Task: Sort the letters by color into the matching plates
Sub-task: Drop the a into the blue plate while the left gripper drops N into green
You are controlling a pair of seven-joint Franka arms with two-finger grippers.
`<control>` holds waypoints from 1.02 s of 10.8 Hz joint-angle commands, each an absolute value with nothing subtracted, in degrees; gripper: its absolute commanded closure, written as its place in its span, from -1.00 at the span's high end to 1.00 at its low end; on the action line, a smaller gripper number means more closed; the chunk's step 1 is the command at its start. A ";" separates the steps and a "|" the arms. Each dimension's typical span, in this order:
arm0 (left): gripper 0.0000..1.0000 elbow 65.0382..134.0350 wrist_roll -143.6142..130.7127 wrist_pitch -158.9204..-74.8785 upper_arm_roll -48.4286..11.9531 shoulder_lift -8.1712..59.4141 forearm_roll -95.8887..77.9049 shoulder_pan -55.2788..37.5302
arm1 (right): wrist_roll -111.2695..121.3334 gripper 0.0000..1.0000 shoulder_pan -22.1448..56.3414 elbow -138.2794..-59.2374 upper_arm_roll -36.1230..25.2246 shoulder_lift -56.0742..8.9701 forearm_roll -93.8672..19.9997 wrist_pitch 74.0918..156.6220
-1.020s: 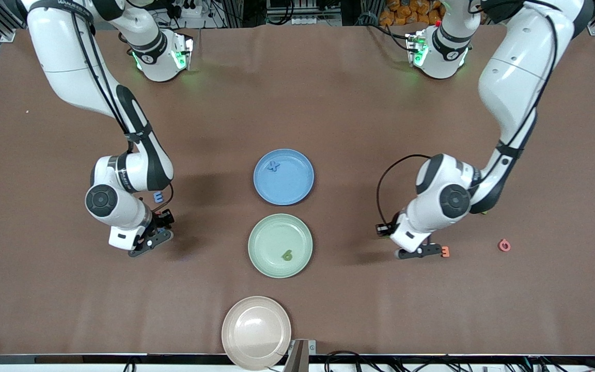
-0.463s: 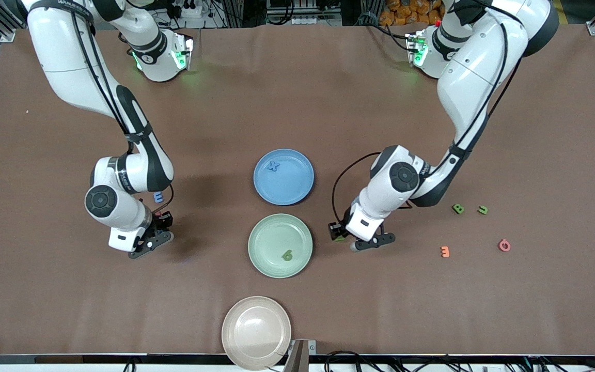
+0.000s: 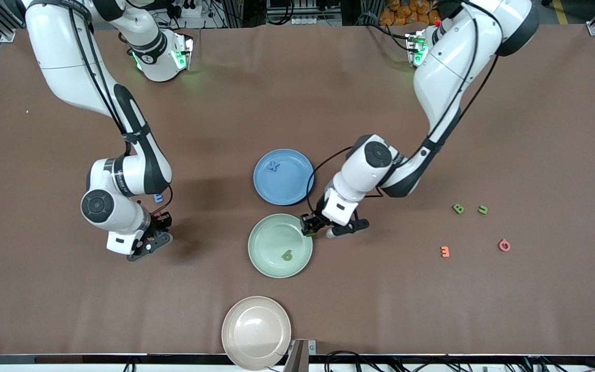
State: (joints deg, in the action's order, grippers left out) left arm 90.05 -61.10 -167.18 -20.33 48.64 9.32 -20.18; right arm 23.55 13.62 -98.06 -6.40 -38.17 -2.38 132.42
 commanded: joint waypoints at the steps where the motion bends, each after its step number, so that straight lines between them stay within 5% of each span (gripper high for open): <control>1: -0.20 88.68 -68.79 -170.07 -12.15 49.83 8.17 -29.51 | 23.03 -1.00 13.45 -93.88 -5.89 -37.97 -6.75 126.05; 2: 0.74 88.68 -69.69 -170.07 -9.87 49.75 8.61 -31.01 | 21.72 -1.00 13.53 -93.43 -5.71 -37.45 -7.81 124.03; 3: 1.00 88.68 -69.70 -169.98 -8.54 49.57 8.79 -31.72 | 19.45 -1.00 13.88 -93.43 -5.19 -36.57 -8.17 121.84; 9: 1.00 90.70 -64.10 -157.18 -5.71 43.70 9.93 -26.38 | -13.40 -1.00 16.08 -94.04 6.74 -31.82 -8.09 114.61; 11: 1.00 96.20 -56.12 -150.51 -6.15 38.53 10.02 -23.13 | -25.59 -1.00 17.92 -94.13 11.84 -31.90 -7.74 115.48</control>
